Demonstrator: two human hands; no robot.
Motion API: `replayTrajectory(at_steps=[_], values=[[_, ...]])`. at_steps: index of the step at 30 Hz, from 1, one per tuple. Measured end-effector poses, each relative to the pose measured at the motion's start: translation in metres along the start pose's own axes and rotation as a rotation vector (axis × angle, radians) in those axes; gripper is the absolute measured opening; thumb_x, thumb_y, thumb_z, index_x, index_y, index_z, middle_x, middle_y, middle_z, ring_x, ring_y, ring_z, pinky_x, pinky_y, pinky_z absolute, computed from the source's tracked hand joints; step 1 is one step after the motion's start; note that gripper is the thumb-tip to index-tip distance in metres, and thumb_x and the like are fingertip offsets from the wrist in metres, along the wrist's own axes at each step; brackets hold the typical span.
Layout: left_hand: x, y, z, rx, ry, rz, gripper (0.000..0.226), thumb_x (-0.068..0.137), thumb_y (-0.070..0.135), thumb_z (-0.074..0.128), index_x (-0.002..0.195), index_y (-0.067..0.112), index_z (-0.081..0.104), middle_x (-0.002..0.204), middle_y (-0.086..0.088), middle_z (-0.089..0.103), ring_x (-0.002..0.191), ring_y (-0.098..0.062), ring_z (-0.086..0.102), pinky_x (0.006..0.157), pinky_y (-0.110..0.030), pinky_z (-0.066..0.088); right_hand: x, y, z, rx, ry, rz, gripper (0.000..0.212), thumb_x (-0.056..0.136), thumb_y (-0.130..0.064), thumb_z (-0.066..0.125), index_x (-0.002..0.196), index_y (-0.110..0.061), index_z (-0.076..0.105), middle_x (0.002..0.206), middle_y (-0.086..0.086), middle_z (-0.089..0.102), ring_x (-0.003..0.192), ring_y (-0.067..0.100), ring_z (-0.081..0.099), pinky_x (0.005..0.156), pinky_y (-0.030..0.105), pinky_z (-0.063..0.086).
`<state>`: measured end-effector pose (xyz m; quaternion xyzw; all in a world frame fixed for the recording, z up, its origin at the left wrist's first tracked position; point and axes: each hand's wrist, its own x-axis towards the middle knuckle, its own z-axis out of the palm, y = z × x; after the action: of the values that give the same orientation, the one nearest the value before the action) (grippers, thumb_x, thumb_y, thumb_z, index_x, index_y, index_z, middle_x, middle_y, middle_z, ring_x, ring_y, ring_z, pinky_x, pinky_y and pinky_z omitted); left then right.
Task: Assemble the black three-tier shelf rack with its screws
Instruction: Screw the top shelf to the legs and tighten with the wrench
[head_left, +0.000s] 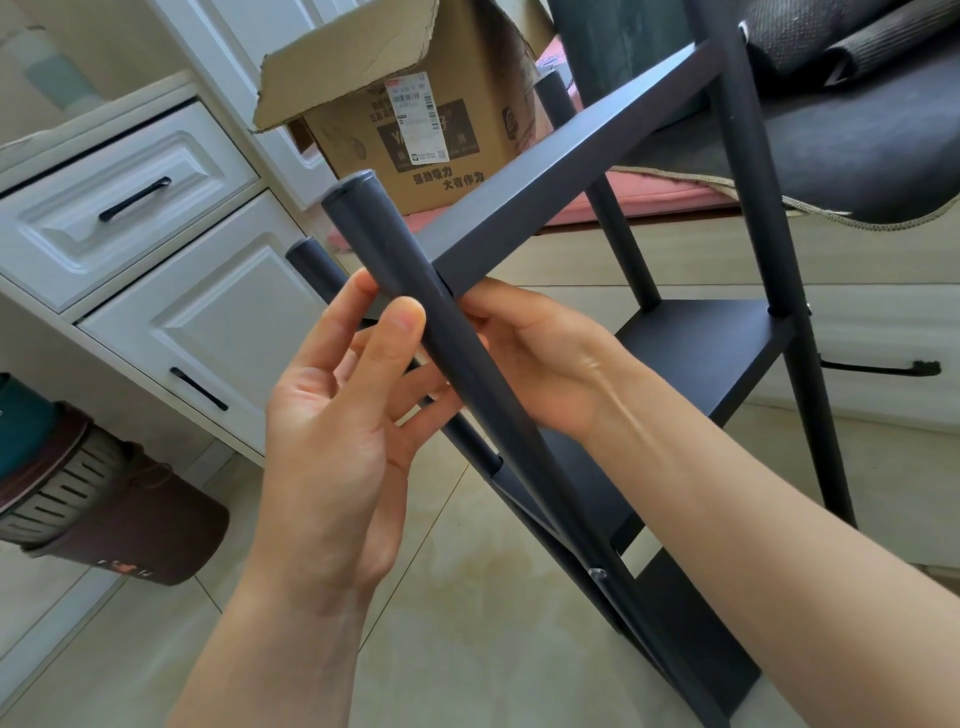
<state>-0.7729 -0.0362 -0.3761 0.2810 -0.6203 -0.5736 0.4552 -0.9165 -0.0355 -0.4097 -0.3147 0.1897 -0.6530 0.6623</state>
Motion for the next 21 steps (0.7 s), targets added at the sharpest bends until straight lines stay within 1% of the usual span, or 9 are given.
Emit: replayTrajectory(at_steps=[2, 4, 5, 8, 10, 14, 17, 19, 21], values=[[0.0003, 0.0007, 0.0002, -0.007, 0.006, 0.000, 0.063, 0.072, 0.039, 0.074, 0.132, 0.022, 0.064, 0.104, -0.002, 0.074, 0.097, -0.031, 0.074, 0.078, -0.036, 0.060, 0.0017, -0.0023, 0.0016, -0.035, 0.045, 0.001, 0.023, 0.099, -0.025, 0.053, 0.084, -0.016, 0.068, 0.076, 0.002, 0.059, 0.071, 0.014, 0.060, 0.066, 0.026, 0.055], [0.0007, 0.0006, 0.0000, -0.008, 0.013, -0.001, 0.061, 0.074, 0.038, 0.074, 0.132, 0.022, 0.064, 0.107, -0.002, 0.075, 0.098, -0.030, 0.074, 0.078, -0.036, 0.061, 0.0027, -0.0042, 0.0021, -0.044, 0.071, 0.008, 0.027, 0.099, -0.026, 0.055, 0.077, -0.017, 0.067, 0.066, -0.001, 0.055, 0.070, 0.014, 0.055, 0.067, 0.026, 0.053], [0.0008, 0.0002, -0.0001, -0.008, 0.015, -0.001, 0.059, 0.076, 0.037, 0.073, 0.132, 0.022, 0.063, 0.108, -0.002, 0.075, 0.098, -0.030, 0.075, 0.078, -0.035, 0.061, 0.0027, -0.0048, 0.0017, -0.045, 0.070, 0.010, 0.026, 0.099, -0.026, 0.055, 0.077, -0.017, 0.067, 0.064, -0.002, 0.055, 0.070, 0.014, 0.055, 0.067, 0.026, 0.053], [-0.0002, 0.0000, 0.0005, -0.015, 0.018, -0.007, 0.062, 0.074, 0.037, 0.074, 0.133, 0.021, 0.063, 0.105, -0.003, 0.074, 0.098, -0.032, 0.074, 0.079, -0.037, 0.061, 0.0006, -0.0049, 0.0009, -0.005, 0.025, 0.023, 0.017, 0.099, -0.024, 0.053, 0.096, -0.017, 0.068, 0.076, -0.001, 0.067, 0.071, 0.013, 0.066, 0.063, 0.028, 0.057], [-0.0004, 0.0007, 0.0006, -0.018, 0.016, -0.011, 0.065, 0.070, 0.039, 0.076, 0.132, 0.022, 0.064, 0.103, -0.003, 0.073, 0.099, -0.034, 0.074, 0.079, -0.038, 0.061, -0.0013, -0.0031, 0.0007, 0.047, -0.024, 0.026, 0.017, 0.098, -0.021, 0.050, 0.102, -0.015, 0.066, 0.080, -0.001, 0.072, 0.072, 0.013, 0.070, 0.063, 0.028, 0.058], [-0.0003, 0.0013, 0.0011, -0.018, 0.007, -0.009, 0.064, 0.070, 0.039, 0.076, 0.131, 0.023, 0.064, 0.101, -0.001, 0.074, 0.097, -0.031, 0.075, 0.077, -0.036, 0.061, -0.0039, 0.0005, 0.0019, 0.069, -0.087, 0.008, 0.019, 0.099, -0.020, 0.046, 0.101, -0.013, 0.064, 0.075, -0.001, 0.074, 0.068, 0.012, 0.072, 0.061, 0.025, 0.058], [-0.0012, 0.0006, 0.0012, -0.013, -0.001, -0.001, 0.063, 0.071, 0.039, 0.075, 0.131, 0.023, 0.064, 0.100, 0.000, 0.074, 0.096, -0.030, 0.075, 0.077, -0.036, 0.061, -0.0042, -0.0003, 0.0020, 0.027, -0.060, 0.018, 0.019, 0.099, -0.021, 0.047, 0.101, -0.014, 0.064, 0.075, -0.001, 0.073, 0.068, 0.011, 0.071, 0.062, 0.025, 0.058], [-0.0010, 0.0004, 0.0004, -0.013, 0.005, 0.002, 0.063, 0.072, 0.039, 0.075, 0.132, 0.023, 0.064, 0.104, -0.001, 0.075, 0.098, -0.032, 0.075, 0.078, -0.036, 0.061, -0.0028, -0.0021, 0.0022, -0.001, -0.008, 0.025, 0.019, 0.101, -0.021, 0.047, 0.103, -0.013, 0.065, 0.081, 0.001, 0.069, 0.074, 0.014, 0.068, 0.067, 0.028, 0.058], [0.0002, 0.0003, -0.0002, -0.013, 0.016, 0.002, 0.059, 0.074, 0.038, 0.074, 0.131, 0.023, 0.064, 0.109, -0.004, 0.075, 0.098, -0.032, 0.075, 0.077, -0.036, 0.061, -0.0014, -0.0050, 0.0018, -0.044, 0.051, 0.040, 0.018, 0.100, -0.022, 0.051, 0.100, -0.014, 0.066, 0.087, 0.004, 0.060, 0.085, 0.021, 0.058, 0.077, 0.032, 0.054]])
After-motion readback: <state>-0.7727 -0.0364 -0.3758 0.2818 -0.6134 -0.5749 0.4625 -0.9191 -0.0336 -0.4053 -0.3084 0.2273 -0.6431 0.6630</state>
